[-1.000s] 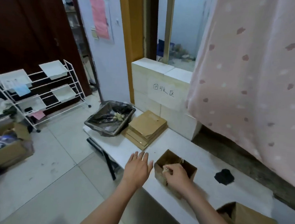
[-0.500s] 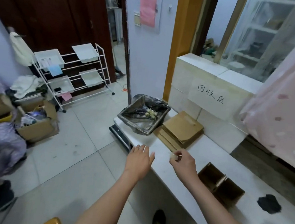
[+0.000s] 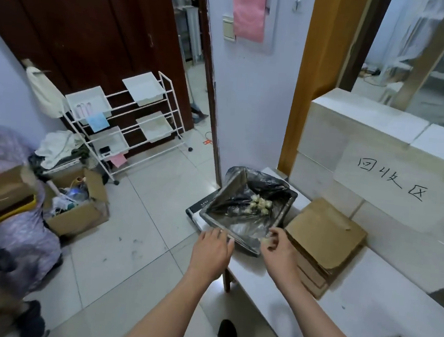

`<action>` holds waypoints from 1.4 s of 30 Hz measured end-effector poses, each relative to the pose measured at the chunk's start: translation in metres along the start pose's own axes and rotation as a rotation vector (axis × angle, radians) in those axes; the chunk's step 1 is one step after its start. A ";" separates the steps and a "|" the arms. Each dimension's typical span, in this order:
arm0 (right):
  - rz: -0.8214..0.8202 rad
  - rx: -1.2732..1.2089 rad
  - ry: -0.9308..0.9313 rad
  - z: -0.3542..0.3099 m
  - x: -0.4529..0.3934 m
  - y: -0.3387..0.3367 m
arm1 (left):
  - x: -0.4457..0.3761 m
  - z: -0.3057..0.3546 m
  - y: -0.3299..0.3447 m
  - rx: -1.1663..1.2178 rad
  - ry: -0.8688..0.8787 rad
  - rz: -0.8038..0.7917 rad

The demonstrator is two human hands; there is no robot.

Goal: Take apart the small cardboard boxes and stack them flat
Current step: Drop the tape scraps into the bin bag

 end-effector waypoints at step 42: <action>-0.040 0.718 0.518 0.018 -0.268 0.155 | -0.347 -0.073 0.023 -0.066 0.514 -0.286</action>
Point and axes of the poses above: each hand's wrist, its own x-axis away from the middle knuckle, its own y-axis out of the palm, z = x × y, the point moved 9 cm from there along -x, towards the middle knuckle, and after that the axes turned 3 degrees about -x, right-handed, at the moved point
